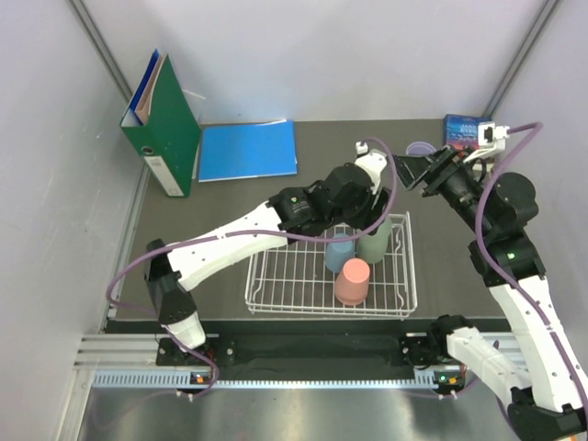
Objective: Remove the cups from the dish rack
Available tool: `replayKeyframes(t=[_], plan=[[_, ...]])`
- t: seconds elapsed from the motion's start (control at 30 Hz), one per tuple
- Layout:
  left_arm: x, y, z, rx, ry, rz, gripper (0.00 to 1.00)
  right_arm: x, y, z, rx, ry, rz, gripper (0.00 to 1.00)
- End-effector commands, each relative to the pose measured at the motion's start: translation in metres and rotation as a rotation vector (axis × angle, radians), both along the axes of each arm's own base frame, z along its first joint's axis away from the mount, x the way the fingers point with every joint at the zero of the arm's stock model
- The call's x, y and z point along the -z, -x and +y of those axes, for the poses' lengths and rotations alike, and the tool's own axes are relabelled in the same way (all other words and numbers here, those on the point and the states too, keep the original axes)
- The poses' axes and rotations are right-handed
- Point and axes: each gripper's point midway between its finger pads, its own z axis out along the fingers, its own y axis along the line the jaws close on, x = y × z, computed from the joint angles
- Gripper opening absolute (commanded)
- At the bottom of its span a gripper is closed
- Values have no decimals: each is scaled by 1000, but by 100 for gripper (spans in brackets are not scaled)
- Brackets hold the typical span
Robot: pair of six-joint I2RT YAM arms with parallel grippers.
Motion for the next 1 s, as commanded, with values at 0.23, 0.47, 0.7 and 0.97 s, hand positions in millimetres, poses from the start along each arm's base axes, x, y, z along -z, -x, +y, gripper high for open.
replayKeyframes(t=[0.23, 0.47, 0.7, 0.97], plan=[[-150, -36, 105, -397, 300, -260, 0, 58, -36, -27, 202, 73, 199, 76], [-133, -62, 154, -384, 613, -19, 0, 58, -32, 0, 51, 17, 144, 75], [-143, -63, 165, -146, 1043, 176, 0, 36, -21, 27, -125, -98, 57, 75], [-145, -55, 156, 55, 1232, 291, 0, 40, -20, 48, -265, -155, 82, 75]])
